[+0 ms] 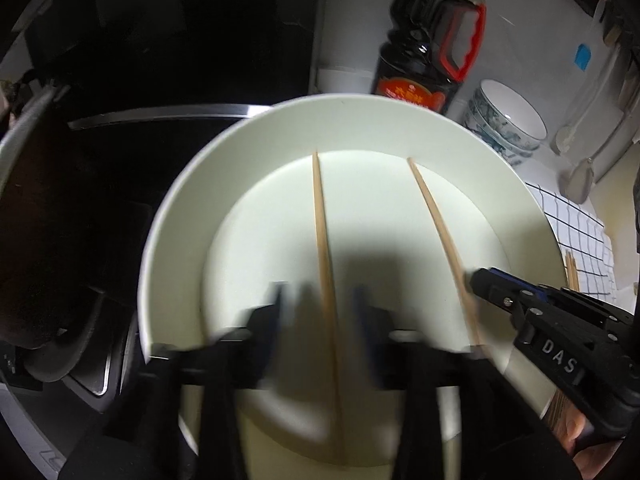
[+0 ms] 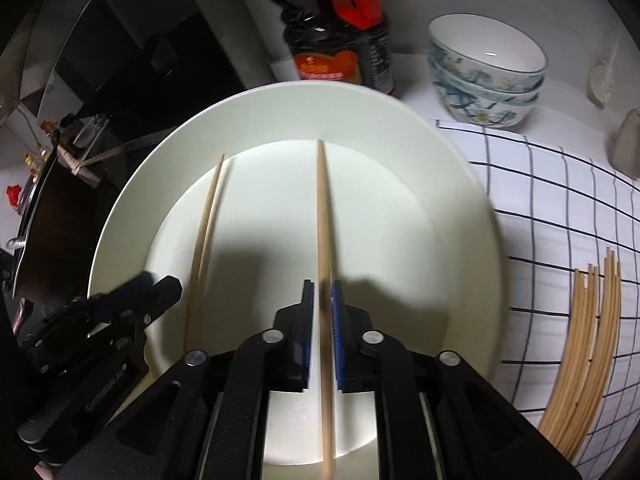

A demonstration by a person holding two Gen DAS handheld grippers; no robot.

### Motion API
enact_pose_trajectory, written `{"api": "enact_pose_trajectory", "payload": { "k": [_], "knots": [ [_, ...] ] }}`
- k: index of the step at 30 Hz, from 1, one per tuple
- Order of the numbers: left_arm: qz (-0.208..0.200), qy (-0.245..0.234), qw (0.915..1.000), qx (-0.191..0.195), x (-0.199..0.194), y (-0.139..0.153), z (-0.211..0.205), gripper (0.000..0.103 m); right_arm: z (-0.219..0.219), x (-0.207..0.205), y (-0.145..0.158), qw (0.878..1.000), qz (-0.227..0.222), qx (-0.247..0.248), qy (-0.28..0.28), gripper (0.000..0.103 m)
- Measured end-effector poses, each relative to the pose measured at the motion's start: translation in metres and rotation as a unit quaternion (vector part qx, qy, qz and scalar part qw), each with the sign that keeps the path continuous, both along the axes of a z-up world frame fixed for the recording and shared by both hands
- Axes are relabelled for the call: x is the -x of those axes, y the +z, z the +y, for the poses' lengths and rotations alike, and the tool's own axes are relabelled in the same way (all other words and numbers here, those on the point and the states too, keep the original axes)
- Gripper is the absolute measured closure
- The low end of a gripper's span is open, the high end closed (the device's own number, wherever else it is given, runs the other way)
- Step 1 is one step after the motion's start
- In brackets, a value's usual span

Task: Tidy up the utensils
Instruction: 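Open the left tool over the dish while the right tool releases its chopstick, then move both open tools back over the remaining chopsticks on the cloth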

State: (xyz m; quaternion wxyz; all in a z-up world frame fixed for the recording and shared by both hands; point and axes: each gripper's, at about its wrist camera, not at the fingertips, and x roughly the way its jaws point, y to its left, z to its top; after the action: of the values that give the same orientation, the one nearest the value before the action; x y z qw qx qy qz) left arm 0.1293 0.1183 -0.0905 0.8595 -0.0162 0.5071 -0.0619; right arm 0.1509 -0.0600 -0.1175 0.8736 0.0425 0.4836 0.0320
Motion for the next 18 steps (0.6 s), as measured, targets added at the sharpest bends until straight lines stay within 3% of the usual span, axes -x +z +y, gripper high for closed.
{"api": "enact_pose_trajectory", "payload": {
  "k": [3,7,14,18],
  "knots": [
    [-0.012,0.008,0.9999,-0.004,0.005,0.007,0.004,0.043,-0.005,0.005,0.006,1.0,-0.007,0.002,-0.004,0.089],
    [-0.018,0.021,0.9996,-0.005,0.011,0.013,0.01,0.033,-0.008,0.016,0.014,1.0,-0.014,0.001,-0.003,0.074],
    [-0.036,0.034,0.9987,-0.011,0.027,0.028,0.012,0.025,-0.005,0.035,0.026,1.0,-0.026,0.009,0.006,0.073],
    [-0.04,0.038,0.9985,-0.002,0.034,0.032,0.013,0.023,-0.004,0.045,0.03,0.999,-0.031,0.014,0.011,0.067]
  ]
}}
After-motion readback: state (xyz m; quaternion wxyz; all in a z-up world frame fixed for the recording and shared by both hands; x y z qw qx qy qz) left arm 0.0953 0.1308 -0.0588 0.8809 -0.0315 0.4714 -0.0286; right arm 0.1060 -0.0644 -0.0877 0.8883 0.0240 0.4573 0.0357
